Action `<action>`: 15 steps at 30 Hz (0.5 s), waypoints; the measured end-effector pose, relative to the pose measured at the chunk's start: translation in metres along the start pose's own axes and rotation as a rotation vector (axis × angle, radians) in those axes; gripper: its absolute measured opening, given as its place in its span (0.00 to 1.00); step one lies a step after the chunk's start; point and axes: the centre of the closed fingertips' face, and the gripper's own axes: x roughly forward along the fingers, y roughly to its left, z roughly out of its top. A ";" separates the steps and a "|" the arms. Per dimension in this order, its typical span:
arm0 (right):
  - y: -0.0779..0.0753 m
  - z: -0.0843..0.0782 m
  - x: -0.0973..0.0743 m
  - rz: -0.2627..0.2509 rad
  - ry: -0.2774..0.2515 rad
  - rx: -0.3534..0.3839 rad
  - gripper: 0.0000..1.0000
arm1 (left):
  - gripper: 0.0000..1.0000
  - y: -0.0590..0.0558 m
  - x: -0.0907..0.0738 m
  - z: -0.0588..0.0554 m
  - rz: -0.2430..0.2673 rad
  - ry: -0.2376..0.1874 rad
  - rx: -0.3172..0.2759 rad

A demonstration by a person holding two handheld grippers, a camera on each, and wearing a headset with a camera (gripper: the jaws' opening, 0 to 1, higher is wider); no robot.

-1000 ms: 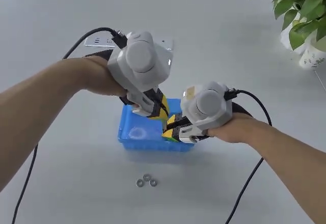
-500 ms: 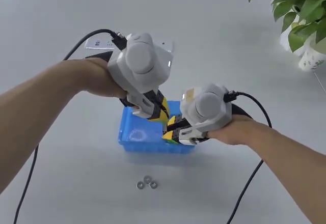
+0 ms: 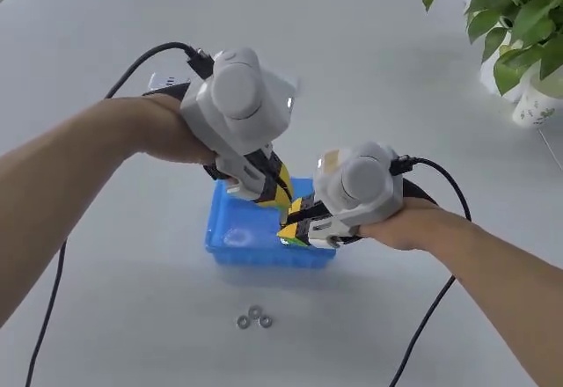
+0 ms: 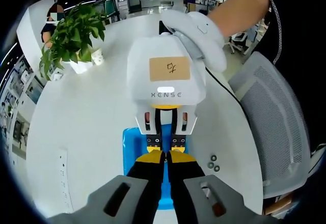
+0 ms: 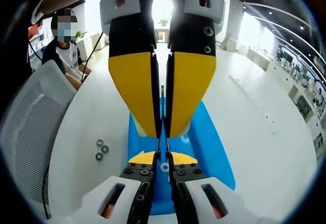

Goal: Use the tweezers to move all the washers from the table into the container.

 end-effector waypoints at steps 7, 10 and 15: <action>0.004 0.008 -0.007 -0.007 -0.014 -0.005 0.11 | 0.06 -0.004 -0.009 0.005 0.009 -0.007 -0.008; 0.006 0.013 -0.011 -0.013 -0.022 -0.013 0.11 | 0.06 -0.006 -0.015 0.009 0.017 -0.017 -0.015; 0.013 0.020 -0.016 -0.020 -0.030 -0.022 0.11 | 0.06 -0.012 -0.022 0.013 0.023 -0.019 -0.018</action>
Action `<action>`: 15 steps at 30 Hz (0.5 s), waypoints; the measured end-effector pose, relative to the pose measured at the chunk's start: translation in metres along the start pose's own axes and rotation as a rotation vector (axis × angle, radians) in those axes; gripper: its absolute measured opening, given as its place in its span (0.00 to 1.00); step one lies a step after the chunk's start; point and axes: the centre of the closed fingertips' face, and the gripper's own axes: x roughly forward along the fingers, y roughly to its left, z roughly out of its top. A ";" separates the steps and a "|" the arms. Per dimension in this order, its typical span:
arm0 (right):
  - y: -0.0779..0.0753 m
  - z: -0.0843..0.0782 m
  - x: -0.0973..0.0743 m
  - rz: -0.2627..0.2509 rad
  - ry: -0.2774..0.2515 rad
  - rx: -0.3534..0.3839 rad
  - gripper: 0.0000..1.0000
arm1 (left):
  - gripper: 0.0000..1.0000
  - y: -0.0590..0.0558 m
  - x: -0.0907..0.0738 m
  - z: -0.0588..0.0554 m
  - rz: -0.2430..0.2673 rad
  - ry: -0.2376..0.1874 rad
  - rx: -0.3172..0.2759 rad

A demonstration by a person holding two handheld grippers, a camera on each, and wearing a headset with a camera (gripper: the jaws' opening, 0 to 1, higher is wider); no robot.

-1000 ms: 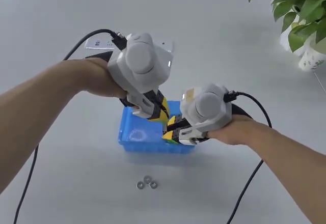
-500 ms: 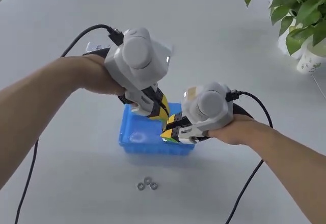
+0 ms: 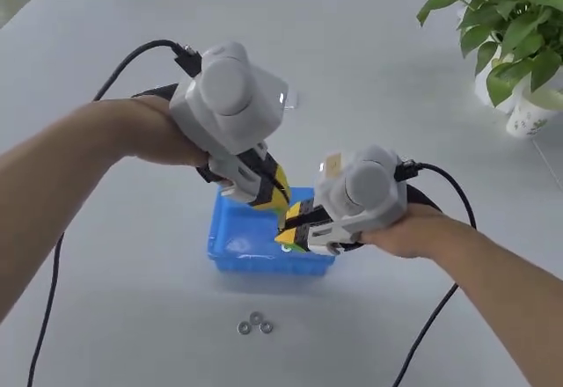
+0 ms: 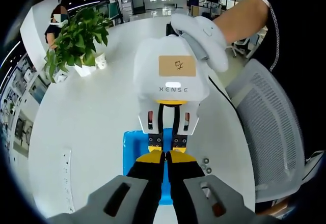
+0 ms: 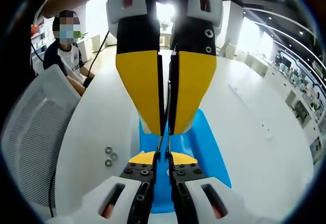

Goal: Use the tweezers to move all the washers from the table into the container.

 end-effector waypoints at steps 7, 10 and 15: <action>0.012 0.010 -0.006 -0.008 -0.013 -0.013 0.11 | 0.06 -0.013 -0.010 0.005 0.014 0.006 0.000; 0.019 0.012 -0.008 -0.008 -0.016 -0.009 0.11 | 0.06 -0.018 -0.012 0.005 0.018 0.010 -0.013; 0.033 0.009 -0.007 0.002 -0.011 -0.012 0.11 | 0.06 -0.034 -0.010 0.003 0.012 0.015 -0.014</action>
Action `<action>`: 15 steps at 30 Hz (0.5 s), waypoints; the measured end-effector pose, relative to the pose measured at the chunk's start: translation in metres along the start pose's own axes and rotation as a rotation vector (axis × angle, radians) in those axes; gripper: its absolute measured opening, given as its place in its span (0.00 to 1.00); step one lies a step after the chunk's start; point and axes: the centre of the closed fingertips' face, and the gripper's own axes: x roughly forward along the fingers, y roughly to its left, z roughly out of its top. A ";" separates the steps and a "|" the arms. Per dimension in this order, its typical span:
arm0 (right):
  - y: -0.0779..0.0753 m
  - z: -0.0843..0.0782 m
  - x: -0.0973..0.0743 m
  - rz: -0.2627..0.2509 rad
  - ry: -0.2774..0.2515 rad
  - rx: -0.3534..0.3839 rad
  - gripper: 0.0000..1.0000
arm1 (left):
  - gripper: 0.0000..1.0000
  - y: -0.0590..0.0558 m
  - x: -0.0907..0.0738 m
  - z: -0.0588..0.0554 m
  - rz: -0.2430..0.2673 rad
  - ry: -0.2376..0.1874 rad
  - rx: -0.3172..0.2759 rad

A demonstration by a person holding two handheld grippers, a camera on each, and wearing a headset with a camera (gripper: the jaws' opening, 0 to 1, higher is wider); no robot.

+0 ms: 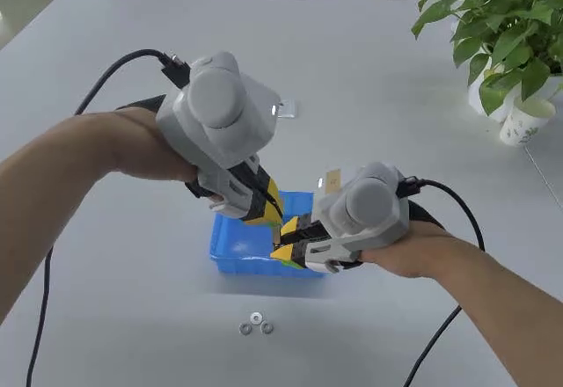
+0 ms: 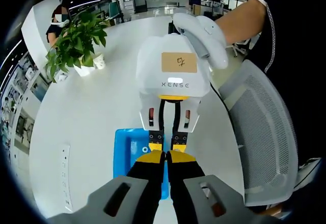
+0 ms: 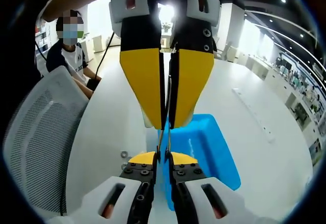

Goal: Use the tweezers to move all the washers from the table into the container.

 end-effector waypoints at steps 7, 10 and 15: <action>0.018 -0.003 0.004 0.013 0.000 0.008 0.11 | 0.06 -0.017 0.005 -0.003 -0.008 0.003 -0.009; 0.026 -0.007 0.007 0.019 0.004 0.011 0.11 | 0.06 -0.024 0.008 -0.006 -0.014 0.006 -0.013; 0.034 -0.011 0.011 0.026 0.006 0.012 0.11 | 0.06 -0.033 0.012 -0.010 -0.015 0.002 -0.019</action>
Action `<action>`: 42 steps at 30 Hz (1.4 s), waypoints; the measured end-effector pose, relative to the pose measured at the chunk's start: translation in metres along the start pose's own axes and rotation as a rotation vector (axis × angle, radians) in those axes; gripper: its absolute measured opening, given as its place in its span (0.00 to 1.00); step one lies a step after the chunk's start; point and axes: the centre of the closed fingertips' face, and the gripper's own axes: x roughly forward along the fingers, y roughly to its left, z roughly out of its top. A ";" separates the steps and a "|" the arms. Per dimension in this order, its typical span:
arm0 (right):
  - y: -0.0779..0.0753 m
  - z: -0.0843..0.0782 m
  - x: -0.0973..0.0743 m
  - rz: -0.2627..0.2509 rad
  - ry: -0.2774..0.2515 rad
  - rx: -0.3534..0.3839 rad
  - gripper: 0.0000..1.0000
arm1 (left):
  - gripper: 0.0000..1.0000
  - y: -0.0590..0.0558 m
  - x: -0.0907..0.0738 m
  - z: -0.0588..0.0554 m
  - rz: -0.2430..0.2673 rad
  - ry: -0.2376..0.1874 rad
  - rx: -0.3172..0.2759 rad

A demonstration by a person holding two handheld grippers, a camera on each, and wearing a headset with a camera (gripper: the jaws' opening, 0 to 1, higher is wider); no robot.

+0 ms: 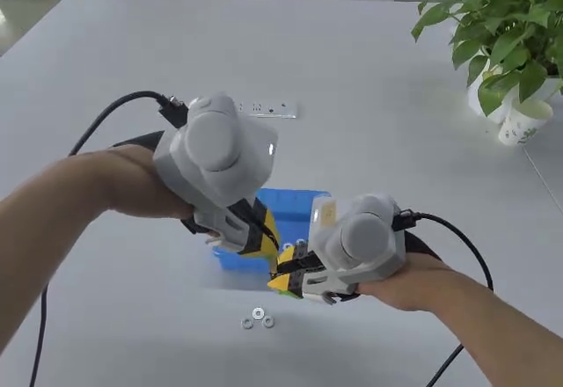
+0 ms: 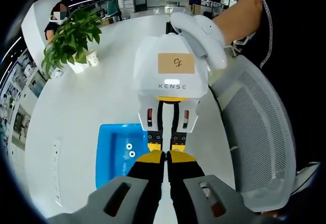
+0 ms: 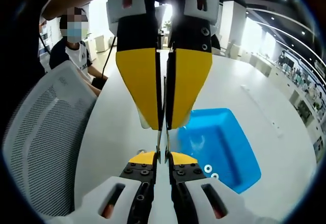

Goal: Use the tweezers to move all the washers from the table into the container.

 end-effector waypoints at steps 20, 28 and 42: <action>0.029 -0.013 0.019 0.038 0.009 -0.006 0.11 | 0.06 -0.023 0.015 -0.018 -0.008 -0.005 -0.027; 0.035 -0.020 0.023 0.041 0.017 -0.005 0.11 | 0.06 -0.030 0.022 -0.023 -0.011 -0.003 -0.027; 0.038 -0.028 0.029 0.049 0.024 0.010 0.11 | 0.06 -0.033 0.030 -0.027 -0.020 -0.002 -0.031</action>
